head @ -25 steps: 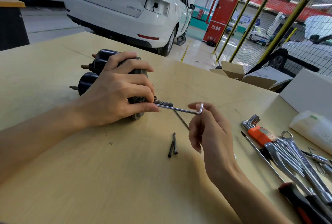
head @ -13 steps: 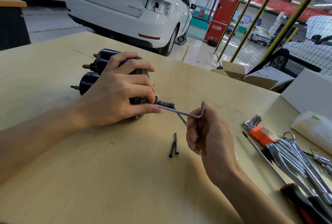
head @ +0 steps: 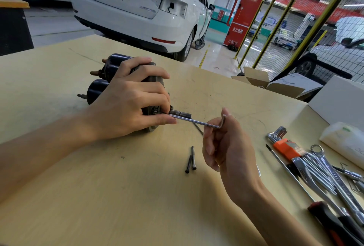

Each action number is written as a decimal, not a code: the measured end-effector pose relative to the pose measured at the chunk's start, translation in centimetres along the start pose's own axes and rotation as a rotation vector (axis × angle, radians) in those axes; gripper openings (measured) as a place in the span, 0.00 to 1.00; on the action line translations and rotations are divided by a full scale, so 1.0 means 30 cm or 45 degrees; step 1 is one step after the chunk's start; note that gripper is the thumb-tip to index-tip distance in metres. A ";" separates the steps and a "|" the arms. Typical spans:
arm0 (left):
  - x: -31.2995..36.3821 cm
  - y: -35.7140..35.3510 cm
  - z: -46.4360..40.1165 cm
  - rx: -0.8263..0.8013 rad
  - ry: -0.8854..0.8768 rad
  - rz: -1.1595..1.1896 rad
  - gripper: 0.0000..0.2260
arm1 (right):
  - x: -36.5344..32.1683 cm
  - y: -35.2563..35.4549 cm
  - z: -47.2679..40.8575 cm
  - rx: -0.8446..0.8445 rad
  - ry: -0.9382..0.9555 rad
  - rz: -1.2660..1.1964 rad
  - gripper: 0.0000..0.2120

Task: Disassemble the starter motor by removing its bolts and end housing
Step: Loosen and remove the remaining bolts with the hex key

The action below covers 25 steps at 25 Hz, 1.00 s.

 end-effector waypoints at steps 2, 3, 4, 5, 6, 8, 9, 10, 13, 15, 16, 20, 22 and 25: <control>0.000 0.000 0.001 0.000 -0.005 -0.003 0.14 | 0.005 -0.003 0.001 -0.014 -0.022 0.003 0.25; 0.000 0.000 0.001 0.001 -0.007 -0.003 0.13 | 0.007 -0.005 0.001 -0.022 -0.036 0.011 0.25; 0.000 0.000 0.001 0.000 -0.009 -0.002 0.13 | 0.008 -0.007 0.002 -0.029 -0.045 0.021 0.26; -0.001 0.000 0.001 -0.001 -0.010 0.001 0.13 | 0.007 -0.009 0.002 -0.034 -0.048 0.029 0.26; -0.001 -0.001 0.002 -0.003 -0.011 0.006 0.12 | 0.005 -0.010 0.002 -0.036 -0.045 0.035 0.25; -0.002 -0.003 0.002 -0.010 -0.011 0.011 0.12 | 0.002 -0.012 0.002 -0.044 -0.033 0.039 0.26; -0.001 -0.004 0.002 -0.013 -0.010 0.013 0.12 | 0.001 -0.013 0.003 -0.051 -0.023 0.039 0.26; -0.001 -0.004 0.002 -0.014 -0.009 0.013 0.12 | -0.001 -0.014 0.005 -0.059 -0.010 0.041 0.26; -0.001 -0.003 0.002 -0.016 -0.004 0.008 0.12 | -0.006 -0.020 0.008 -0.085 0.034 0.047 0.21; -0.002 -0.003 0.002 -0.019 0.001 0.010 0.13 | -0.006 -0.022 0.010 -0.093 0.053 0.049 0.20; -0.002 -0.002 0.002 -0.018 0.001 0.009 0.14 | -0.006 -0.023 0.011 -0.096 0.065 0.052 0.19; -0.002 -0.005 0.003 -0.019 -0.002 0.008 0.14 | -0.008 -0.022 0.013 -0.092 0.102 0.083 0.16; -0.003 -0.006 0.003 -0.018 -0.004 0.007 0.14 | -0.010 -0.022 0.012 -0.092 0.109 0.094 0.15; -0.005 -0.004 0.003 -0.010 -0.005 0.004 0.13 | -0.015 -0.020 0.014 -0.083 0.123 0.122 0.13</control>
Point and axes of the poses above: each hand's wrist, its own z-axis away from the middle knuckle, its own y-axis out of the back of the hand, x = y × z, the point moved 8 cm from there along -z, towards the middle knuckle, and after that the axes turned 9 degrees about -y, right-handed, at the moved point
